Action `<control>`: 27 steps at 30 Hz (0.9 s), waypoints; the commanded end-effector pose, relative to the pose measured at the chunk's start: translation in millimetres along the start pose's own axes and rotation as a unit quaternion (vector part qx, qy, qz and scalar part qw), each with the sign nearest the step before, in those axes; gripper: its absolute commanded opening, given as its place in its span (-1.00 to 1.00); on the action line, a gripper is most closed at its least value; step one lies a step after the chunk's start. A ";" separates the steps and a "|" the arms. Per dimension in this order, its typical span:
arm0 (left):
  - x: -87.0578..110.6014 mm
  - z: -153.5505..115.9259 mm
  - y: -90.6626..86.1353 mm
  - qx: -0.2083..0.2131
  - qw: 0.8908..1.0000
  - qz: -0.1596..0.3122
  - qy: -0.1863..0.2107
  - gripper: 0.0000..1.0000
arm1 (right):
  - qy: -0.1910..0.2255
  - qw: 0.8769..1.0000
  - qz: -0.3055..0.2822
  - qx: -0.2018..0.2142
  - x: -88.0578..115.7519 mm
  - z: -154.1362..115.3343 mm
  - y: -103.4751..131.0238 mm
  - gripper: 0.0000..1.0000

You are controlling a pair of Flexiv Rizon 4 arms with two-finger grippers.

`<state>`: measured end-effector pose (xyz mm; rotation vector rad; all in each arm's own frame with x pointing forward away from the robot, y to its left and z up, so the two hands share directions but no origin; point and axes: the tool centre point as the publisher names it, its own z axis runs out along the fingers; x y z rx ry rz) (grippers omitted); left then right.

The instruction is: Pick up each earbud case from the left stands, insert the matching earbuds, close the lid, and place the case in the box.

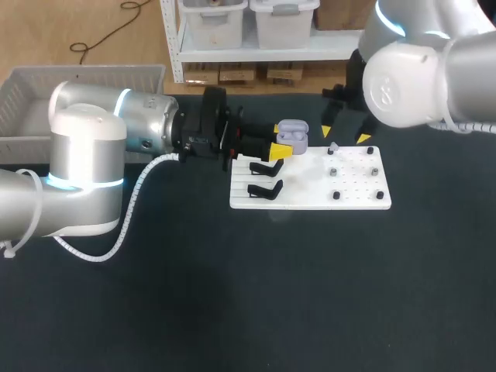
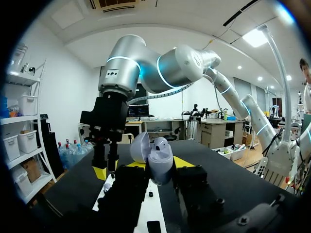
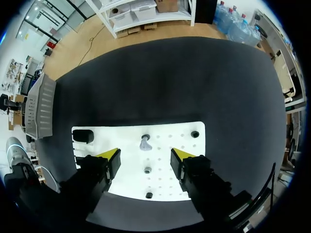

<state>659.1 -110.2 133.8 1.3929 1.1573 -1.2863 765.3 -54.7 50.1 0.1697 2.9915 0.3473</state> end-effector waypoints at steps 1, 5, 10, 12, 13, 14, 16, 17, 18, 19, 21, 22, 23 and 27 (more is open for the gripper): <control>-0.1 0.1 -1.0 -0.002 1.000 0.000 0.000 -1.00 | -0.028 1.000 0.000 -0.001 8.8 4.0 0.2 0.32; -0.1 0.1 -1.0 -0.002 1.000 0.000 0.000 -1.00 | -0.022 1.000 0.001 -0.005 7.5 12.8 0.1 0.15; -0.1 0.1 -1.0 -0.002 1.000 0.000 0.000 -1.00 | -0.027 1.000 0.000 -0.006 3.6 16.6 2.6 -0.03; -0.1 0.1 -1.0 -0.002 1.000 0.000 0.000 -1.00 | -0.028 1.000 -0.001 -0.004 1.9 18.9 2.0 -0.05; -0.1 0.1 -1.0 -0.002 1.000 0.000 0.000 -1.00 | -0.028 1.000 0.000 -0.003 1.2 19.4 1.5 -0.06; -0.1 0.1 -1.0 -0.002 1.000 0.000 0.000 -1.00 | -0.029 1.000 0.001 -0.002 0.5 19.9 1.0 -0.07; -0.1 0.1 -1.0 -0.002 1.000 0.000 0.000 -1.00 | -0.028 1.000 0.002 0.000 -0.8 22.3 -0.1 -0.08; -0.1 0.1 -1.0 -0.002 1.000 0.000 0.000 -1.00 | -0.028 1.000 0.003 0.001 -1.4 23.7 -0.5 -0.10; -0.1 0.1 -1.0 -0.002 1.000 0.000 0.000 -1.00 | -0.027 1.000 0.003 0.003 -1.7 24.9 -0.9 -0.11; -0.1 0.1 -1.0 -0.002 1.000 0.000 0.000 -1.00 | -0.027 1.000 0.003 0.004 -2.3 26.1 -1.4 -0.11; -0.1 0.1 -1.0 -0.002 1.000 0.000 0.000 -1.00 | -0.025 1.000 0.006 0.005 -4.0 28.0 -2.9 -0.14; -0.1 0.1 -1.0 -0.002 1.000 0.000 0.000 -1.00 | -0.025 1.000 0.009 0.005 -4.7 28.4 -3.6 -0.15; -0.1 0.1 -1.0 -0.002 1.000 0.000 0.000 -1.00 | -0.025 1.000 0.011 0.003 -5.2 28.6 -4.2 -0.15; -0.1 0.1 -1.0 -0.002 1.000 0.000 0.000 -1.00 | -0.023 1.000 0.014 0.002 -7.0 30.0 -4.7 -0.18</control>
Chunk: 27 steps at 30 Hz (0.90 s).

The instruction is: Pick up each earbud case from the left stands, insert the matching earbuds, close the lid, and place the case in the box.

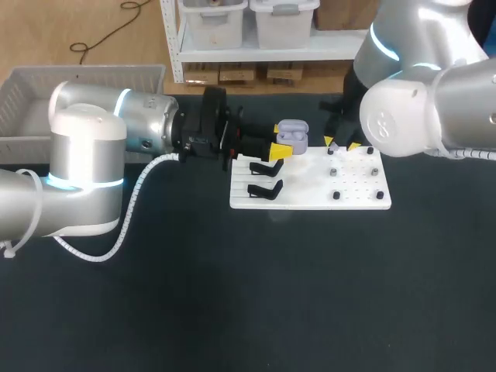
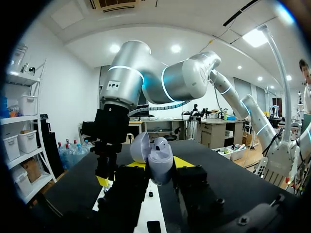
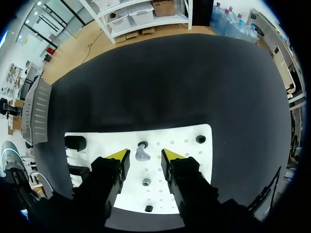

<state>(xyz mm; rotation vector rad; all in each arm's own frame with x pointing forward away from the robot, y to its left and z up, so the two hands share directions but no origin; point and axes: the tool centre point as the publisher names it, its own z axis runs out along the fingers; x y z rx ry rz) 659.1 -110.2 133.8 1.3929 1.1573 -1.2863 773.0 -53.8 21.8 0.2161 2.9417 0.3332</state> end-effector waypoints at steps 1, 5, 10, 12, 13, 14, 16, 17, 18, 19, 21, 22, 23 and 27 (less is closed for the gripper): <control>-0.1 0.1 -1.0 -0.002 1.000 0.000 0.000 -1.00 | 0.003 1.000 0.001 -0.001 -2.8 1.6 0.5 -0.20; -0.1 0.1 -1.0 -0.002 1.000 0.000 0.000 -1.00 | 0.004 1.000 0.000 -0.002 -4.4 2.3 1.0 -0.22; -0.1 0.1 -1.0 -0.002 1.000 0.000 0.000 -1.00 | 0.008 1.000 0.000 -0.004 -4.0 5.8 2.8 -0.22; -0.1 0.1 -1.0 -0.002 1.000 0.000 0.000 -1.00 | 0.010 1.000 0.000 -0.004 -3.7 6.9 2.9 -0.22; -0.1 0.1 -1.0 -0.002 1.000 0.000 0.000 -1.00 | 0.010 1.000 0.001 -0.003 -3.5 7.7 2.5 -0.23; -0.1 0.1 -1.0 -0.002 1.000 0.000 0.000 -1.00 | 0.011 1.000 0.002 -0.003 -3.4 8.4 2.1 -0.24; -0.1 0.1 -1.0 -0.002 1.000 0.000 0.000 -1.00 | 0.012 1.000 0.004 -0.002 -3.1 9.5 1.2 -0.25; -0.1 0.1 -1.0 -0.002 1.000 0.000 0.000 -1.00 | 0.012 1.000 0.005 -0.001 -2.9 9.8 1.0 -0.25; -0.1 0.1 -1.0 -0.002 1.000 0.000 0.000 -1.00 | 0.012 1.000 0.005 -0.001 -2.6 10.0 0.9 -0.26; -0.1 0.1 -1.0 -0.002 1.000 0.000 0.000 -1.00 | 0.012 1.000 0.006 -0.001 -2.4 10.2 0.9 -0.27; -0.1 0.1 -1.0 -0.002 1.000 0.000 0.000 -1.00 | 0.010 1.000 0.008 -0.001 -2.1 10.3 1.0 -0.29; -0.1 0.1 -1.0 -0.002 1.000 0.000 0.000 -1.00 | 0.010 1.000 0.008 -0.001 -2.1 10.3 1.0 -0.30; -0.1 0.1 -1.0 -0.002 1.000 0.000 0.000 -1.00 | 0.010 1.000 0.009 -0.001 -1.9 10.3 1.0 -0.30; -0.1 0.1 -1.0 -0.002 1.000 0.000 0.000 -1.00 | 0.009 1.000 0.010 -0.001 -1.6 10.5 1.0 -0.35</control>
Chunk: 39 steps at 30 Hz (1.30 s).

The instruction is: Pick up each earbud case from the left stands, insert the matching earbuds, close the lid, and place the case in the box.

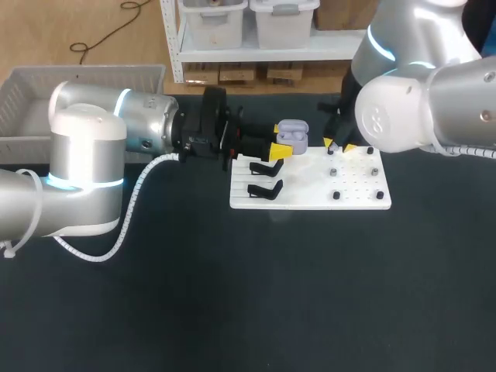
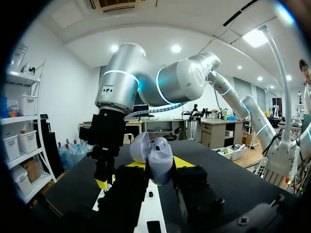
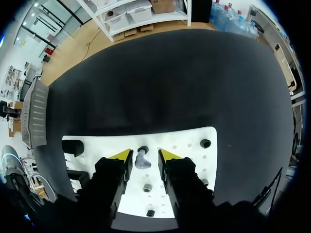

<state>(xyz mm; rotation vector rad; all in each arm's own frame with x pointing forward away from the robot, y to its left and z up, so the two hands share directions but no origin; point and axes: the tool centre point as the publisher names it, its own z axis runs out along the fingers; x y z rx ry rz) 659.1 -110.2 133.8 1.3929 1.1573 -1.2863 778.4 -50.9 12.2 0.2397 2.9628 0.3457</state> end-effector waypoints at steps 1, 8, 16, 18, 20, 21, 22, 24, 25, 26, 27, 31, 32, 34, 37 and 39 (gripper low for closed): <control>-0.1 0.1 -1.0 -0.002 1.000 0.000 0.000 -1.00 | -0.003 1.000 0.001 0.000 1.7 -0.3 -0.3 -0.40; -0.1 0.1 -1.0 -0.002 1.000 0.000 0.000 -1.00 | 0.001 1.000 -0.002 -0.003 3.9 0.3 3.3 -0.41; -0.1 0.1 -1.0 -0.002 1.000 0.000 0.000 -1.00 | 0.002 1.000 -0.001 0.001 5.5 0.1 3.4 -0.47; -0.1 0.1 -1.0 -0.002 1.000 0.000 0.000 -1.00 | 0.001 1.000 -0.001 0.001 5.8 0.2 3.4 -0.48; -0.1 0.1 -1.0 -0.002 1.000 0.000 0.000 -1.00 | 0.002 1.000 0.000 0.001 6.1 0.3 3.5 -0.51; -0.1 0.1 -1.0 -0.002 1.000 0.000 0.000 -1.00 | 0.002 1.000 0.000 0.001 6.2 0.4 3.6 -0.54; -0.1 0.1 -1.0 -0.002 1.000 0.000 0.000 -1.00 | 0.002 1.000 0.000 0.001 6.4 0.4 3.6 -0.56; -0.1 0.1 -1.0 -0.002 1.000 0.000 0.000 -1.00 | 0.003 1.000 0.001 0.001 6.5 0.5 3.7 -0.75; -0.1 0.1 -1.0 -0.002 1.000 0.000 0.000 -1.00 | 0.003 1.000 0.001 0.002 6.5 0.5 3.7 -0.87; -0.1 0.1 -1.0 -0.002 1.000 0.000 0.000 -1.00 | 0.003 1.000 0.001 0.002 6.6 0.5 3.7 -0.93; -0.1 0.1 -1.0 -0.002 1.000 0.000 0.000 -1.00 | 0.003 1.000 0.001 0.002 6.7 0.5 3.7 -1.00; -0.1 0.1 -1.0 -0.002 1.000 0.000 0.000 -1.00 | 0.004 1.000 0.002 0.001 7.3 -2.0 3.4 -1.00; -0.1 0.1 -1.0 -0.002 1.000 0.000 0.000 -1.00 | 0.004 1.000 0.002 0.000 7.4 -3.6 3.1 -1.00; -0.1 0.1 -1.0 -0.002 1.000 0.000 0.000 -1.00 | 0.004 1.000 0.001 -0.003 7.7 -8.5 2.8 -1.00; -0.1 0.1 -1.0 -0.002 1.000 0.000 0.000 -1.00 | 0.003 1.000 -0.002 -0.006 7.5 -17.6 3.1 -1.00; -0.1 0.1 -1.0 -0.002 1.000 0.000 0.000 -1.00 | 0.003 1.000 -0.002 -0.009 6.8 -24.0 2.7 -1.00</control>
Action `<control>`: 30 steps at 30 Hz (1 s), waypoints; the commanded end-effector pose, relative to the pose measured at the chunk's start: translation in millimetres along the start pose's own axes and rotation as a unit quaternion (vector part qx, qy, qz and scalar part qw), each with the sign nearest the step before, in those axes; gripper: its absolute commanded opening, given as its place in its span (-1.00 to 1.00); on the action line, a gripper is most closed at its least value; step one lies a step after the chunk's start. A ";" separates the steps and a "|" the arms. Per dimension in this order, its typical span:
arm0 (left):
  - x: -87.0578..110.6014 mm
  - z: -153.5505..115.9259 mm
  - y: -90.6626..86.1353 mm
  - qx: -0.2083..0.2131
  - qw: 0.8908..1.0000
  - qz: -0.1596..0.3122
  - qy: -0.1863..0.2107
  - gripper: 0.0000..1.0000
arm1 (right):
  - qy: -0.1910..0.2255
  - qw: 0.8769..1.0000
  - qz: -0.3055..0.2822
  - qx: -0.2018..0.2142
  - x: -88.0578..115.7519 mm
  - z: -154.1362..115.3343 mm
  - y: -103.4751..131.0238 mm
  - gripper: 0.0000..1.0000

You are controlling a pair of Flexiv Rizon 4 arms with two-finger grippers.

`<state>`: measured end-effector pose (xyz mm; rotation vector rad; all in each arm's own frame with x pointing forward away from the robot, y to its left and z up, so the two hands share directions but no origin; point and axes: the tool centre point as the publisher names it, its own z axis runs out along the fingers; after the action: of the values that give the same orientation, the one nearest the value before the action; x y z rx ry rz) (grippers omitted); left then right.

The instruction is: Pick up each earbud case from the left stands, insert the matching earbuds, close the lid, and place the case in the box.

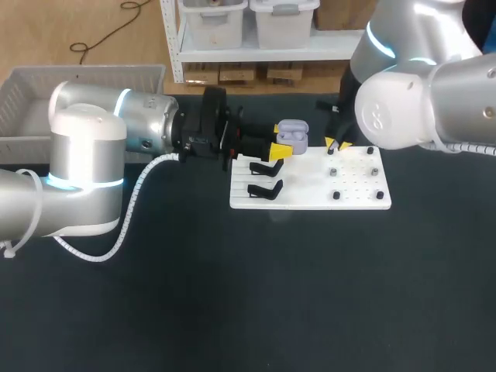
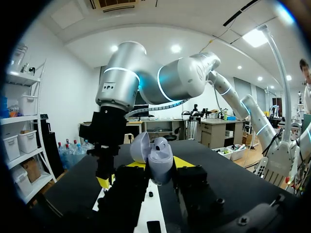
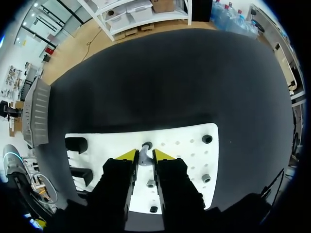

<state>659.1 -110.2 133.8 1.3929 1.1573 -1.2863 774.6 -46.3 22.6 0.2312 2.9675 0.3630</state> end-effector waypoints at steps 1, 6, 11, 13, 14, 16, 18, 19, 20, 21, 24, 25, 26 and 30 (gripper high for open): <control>-0.1 0.1 -1.0 -0.002 1.000 0.000 0.000 -1.00 | -0.001 1.000 0.000 -0.004 3.8 -18.2 -3.7 -1.00; -0.1 0.1 -1.0 -0.002 1.000 0.000 0.000 -1.00 | -0.006 1.000 -0.001 -0.007 3.0 -40.3 -6.8 -1.00; -0.1 0.1 -1.0 -0.002 1.000 0.000 0.000 -1.00 | -0.015 1.000 -0.021 -0.017 -1.5 -81.8 -6.2 -1.00; -0.1 0.1 -1.0 -0.002 1.000 0.000 0.000 -1.00 | -0.016 0.999 -0.037 -0.021 -4.8 -103.9 -4.7 -1.00; -0.1 0.1 -1.0 -0.002 1.000 0.000 0.000 -1.00 | -0.015 0.999 -0.045 -0.024 -6.4 -114.7 -4.9 -1.00; -0.1 0.1 -1.0 -0.002 1.000 0.000 0.000 -1.00 | -0.008 0.998 -0.061 -0.024 -9.7 -137.3 -4.9 -1.00; -0.1 0.1 -1.0 -0.002 1.000 0.000 0.000 -1.00 | 0.005 0.997 -0.074 -0.022 -11.7 -155.4 -2.7 -1.00; -0.1 0.1 -1.0 -0.002 1.000 0.000 0.000 -1.00 | 0.015 0.996 -0.083 -0.014 -11.9 -163.1 -0.3 -1.00; -0.1 0.1 -1.0 -0.002 1.000 0.000 0.000 -1.00 | 0.027 0.995 -0.093 -0.011 -12.0 -169.0 2.2 -1.00; -0.1 0.1 -1.0 -0.002 1.000 0.000 0.000 -1.00 | 0.040 0.993 -0.106 -0.018 -11.5 -174.9 5.2 -1.00; -0.1 0.1 -1.0 -0.002 1.000 0.000 0.000 -1.00 | 0.070 0.989 -0.132 -0.021 -8.3 -188.0 14.3 -1.00; -0.1 0.1 -1.0 -0.002 1.000 0.000 0.000 -1.00 | 0.077 0.987 -0.140 -0.026 -5.7 -193.4 17.3 -1.00; -0.1 0.1 -1.0 -0.002 1.000 0.000 0.000 -1.00 | 0.088 0.984 -0.151 -0.031 -3.3 -198.2 21.4 -1.00; -0.1 0.1 -1.0 -0.002 1.000 0.000 0.000 -1.00 | 0.113 0.975 -0.186 -0.032 9.7 -211.9 39.6 -1.00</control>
<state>659.1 -110.2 133.8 1.3929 1.1573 -1.2863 734.2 -61.2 217.7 -0.3386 3.0233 0.4714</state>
